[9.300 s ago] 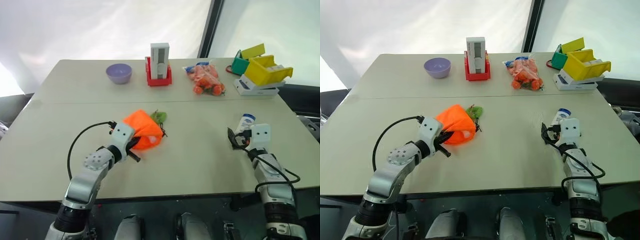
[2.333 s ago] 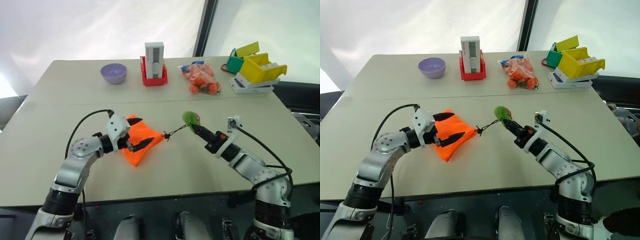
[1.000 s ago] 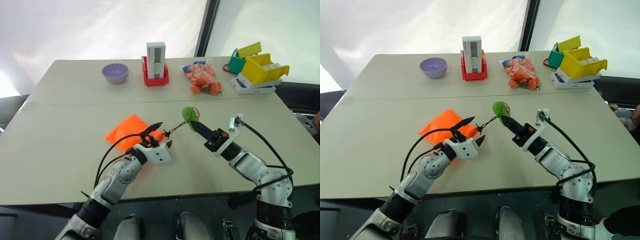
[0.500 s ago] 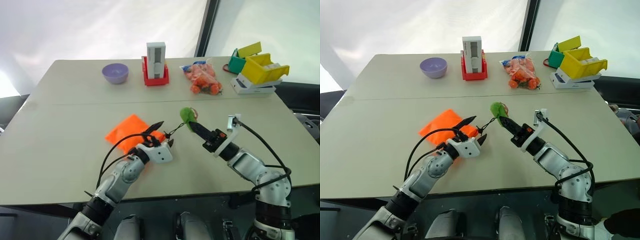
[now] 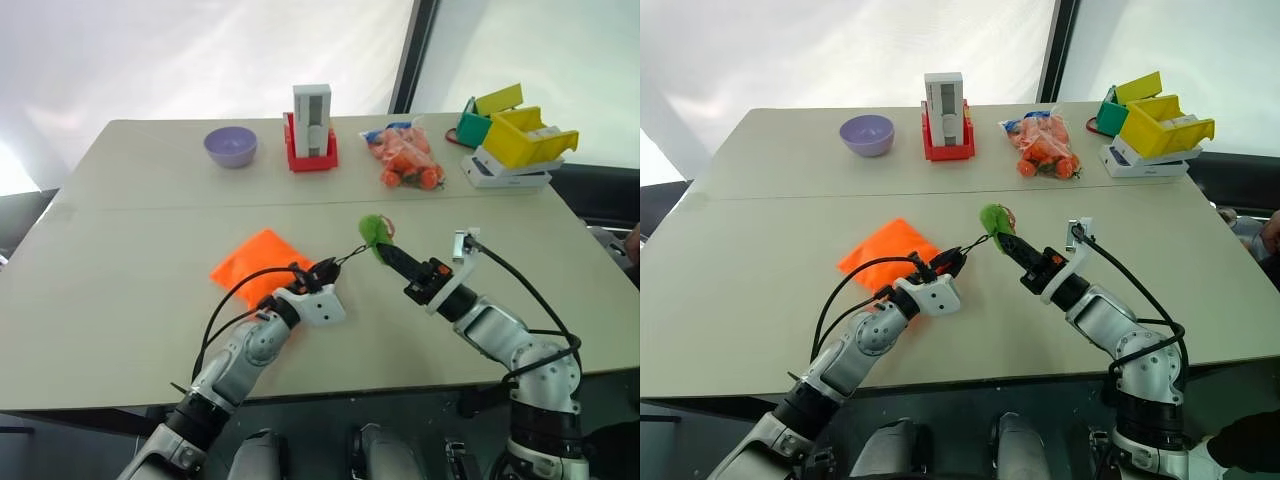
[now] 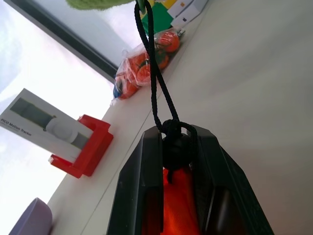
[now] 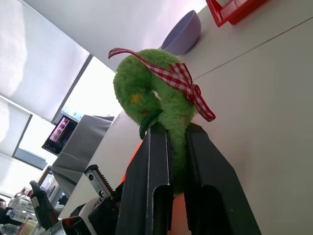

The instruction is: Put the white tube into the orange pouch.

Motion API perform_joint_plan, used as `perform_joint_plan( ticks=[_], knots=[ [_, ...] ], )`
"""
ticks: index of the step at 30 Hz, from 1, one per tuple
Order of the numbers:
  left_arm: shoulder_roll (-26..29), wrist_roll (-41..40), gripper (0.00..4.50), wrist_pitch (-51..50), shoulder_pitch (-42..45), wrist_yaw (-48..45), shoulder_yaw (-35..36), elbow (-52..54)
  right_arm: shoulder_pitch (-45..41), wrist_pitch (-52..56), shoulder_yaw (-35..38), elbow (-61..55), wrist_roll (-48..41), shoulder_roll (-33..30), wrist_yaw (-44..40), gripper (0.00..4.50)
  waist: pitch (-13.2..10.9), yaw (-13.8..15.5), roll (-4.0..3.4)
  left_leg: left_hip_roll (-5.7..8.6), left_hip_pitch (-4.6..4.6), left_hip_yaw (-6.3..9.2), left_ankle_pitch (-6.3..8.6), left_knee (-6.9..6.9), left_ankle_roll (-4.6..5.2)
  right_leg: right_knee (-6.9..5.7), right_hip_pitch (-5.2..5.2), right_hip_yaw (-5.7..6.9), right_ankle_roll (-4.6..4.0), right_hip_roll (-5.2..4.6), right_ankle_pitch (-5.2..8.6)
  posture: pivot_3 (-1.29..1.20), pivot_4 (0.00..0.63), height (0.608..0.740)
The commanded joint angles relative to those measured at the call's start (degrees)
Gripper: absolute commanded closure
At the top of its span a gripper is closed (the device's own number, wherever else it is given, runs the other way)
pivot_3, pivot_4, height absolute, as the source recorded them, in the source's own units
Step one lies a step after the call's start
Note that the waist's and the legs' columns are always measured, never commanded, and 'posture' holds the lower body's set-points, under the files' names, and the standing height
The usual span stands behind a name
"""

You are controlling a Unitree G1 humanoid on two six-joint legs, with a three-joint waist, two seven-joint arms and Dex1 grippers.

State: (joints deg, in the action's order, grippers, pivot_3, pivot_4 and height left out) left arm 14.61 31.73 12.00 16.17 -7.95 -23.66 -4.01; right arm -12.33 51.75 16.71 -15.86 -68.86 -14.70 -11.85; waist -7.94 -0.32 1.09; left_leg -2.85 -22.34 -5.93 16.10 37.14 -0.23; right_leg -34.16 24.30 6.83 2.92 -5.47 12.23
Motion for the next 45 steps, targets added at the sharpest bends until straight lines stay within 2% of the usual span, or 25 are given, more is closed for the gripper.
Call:
perform_joint_plan(
  ticks=[1,7,14,23,35,41,42,44,45],
  knots=[
    [-0.4,-0.8,4.26,0.0,0.4,0.2,1.0,1.1,-1.0,-1.2,0.2,-2.6,-1.5,-0.2,-0.3,4.50,0.0,0.0,0.00,0.00,0.00,0.00,0.00,0.00,0.00,0.00,0.00,0.00,0.00,0.00,0.00,0.00,0.150,0.740],
    [0.7,-2.3,4.26,-1.1,-0.8,-2.5,1.5,1.5,-1.3,-2.5,1.1,-2.1,-0.7,-0.1,0.3,4.50,0.0,0.0,0.00,0.00,0.00,0.00,0.00,0.00,0.00,0.00,0.00,0.00,0.00,0.00,0.00,0.00,0.150,0.740],
    [7.1,-8.1,4.26,-3.5,-7.4,-11.0,4.7,7.9,-4.1,-8.8,4.2,4.5,5.8,-0.2,5.7,4.50,0.0,-0.4,-0.05,-0.03,0.03,-0.01,0.00,-0.01,0.00,-0.01,0.02,0.00,-0.01,0.01,0.00,0.00,0.150,0.740],
    [12.4,-9.8,4.26,-5.9,-14.5,-13.0,8.8,13.8,-6.5,-13.4,5.4,9.8,10.9,0.6,8.7,4.50,0.0,-0.3,-0.14,-0.03,0.02,-0.03,0.00,-0.01,0.00,-0.02,0.02,-0.01,-0.01,0.00,0.01,0.00,0.150,0.740],
    [13.1,-10.1,4.26,-6.4,-15.7,-13.4,9.2,14.6,-7.1,-13.1,5.1,10.2,12.9,1.1,8.1,4.50,0.1,-0.3,-0.20,-0.03,0.02,-0.03,0.00,-0.03,0.00,-0.02,0.03,-0.01,-0.01,0.00,0.01,0.00,0.150,0.740],
    [13.3,-13.1,4.26,-6.3,-15.7,-14.6,10.0,14.2,-6.5,-12.4,3.8,9.2,13.5,0.9,7.2,4.50,0.0,-0.3,-0.21,-0.05,0.03,-0.03,0.00,-0.03,0.00,-0.03,0.03,-0.01,-0.01,-0.03,0.01,0.00,0.150,0.740],
    [12.8,-15.0,3.46,-6.3,-15.6,-15.1,10.5,14.4,-6.4,-12.1,3.0,8.8,14.0,0.5,6.3,4.50,0.1,-0.3,-0.21,-0.05,0.03,-0.02,0.00,-0.03,0.00,-0.03,0.04,-0.01,-0.01,-0.03,0.01,0.00,0.150,0.740],
    [11.9,-18.4,2.89,-7.0,-15.5,-16.5,11.1,15.1,-5.9,-11.4,1.4,7.7,15.0,-0.4,4.5,4.50,0.0,-0.3,-0.23,-0.05,0.02,-0.03,0.00,-0.03,0.00,-0.02,0.04,-0.01,-0.01,-0.03,0.01,0.00,0.150,0.740],
    [11.6,-19.9,2.35,-7.2,-15.5,-17.1,11.3,15.6,-5.7,-10.9,0.7,7.2,15.2,-0.8,3.6,4.50,0.0,-0.3,-0.23,-0.05,0.02,-0.03,0.00,-0.03,0.00,-0.02,0.04,-0.01,-0.01,-0.04,0.01,0.00,0.150,0.740]
  ],
)
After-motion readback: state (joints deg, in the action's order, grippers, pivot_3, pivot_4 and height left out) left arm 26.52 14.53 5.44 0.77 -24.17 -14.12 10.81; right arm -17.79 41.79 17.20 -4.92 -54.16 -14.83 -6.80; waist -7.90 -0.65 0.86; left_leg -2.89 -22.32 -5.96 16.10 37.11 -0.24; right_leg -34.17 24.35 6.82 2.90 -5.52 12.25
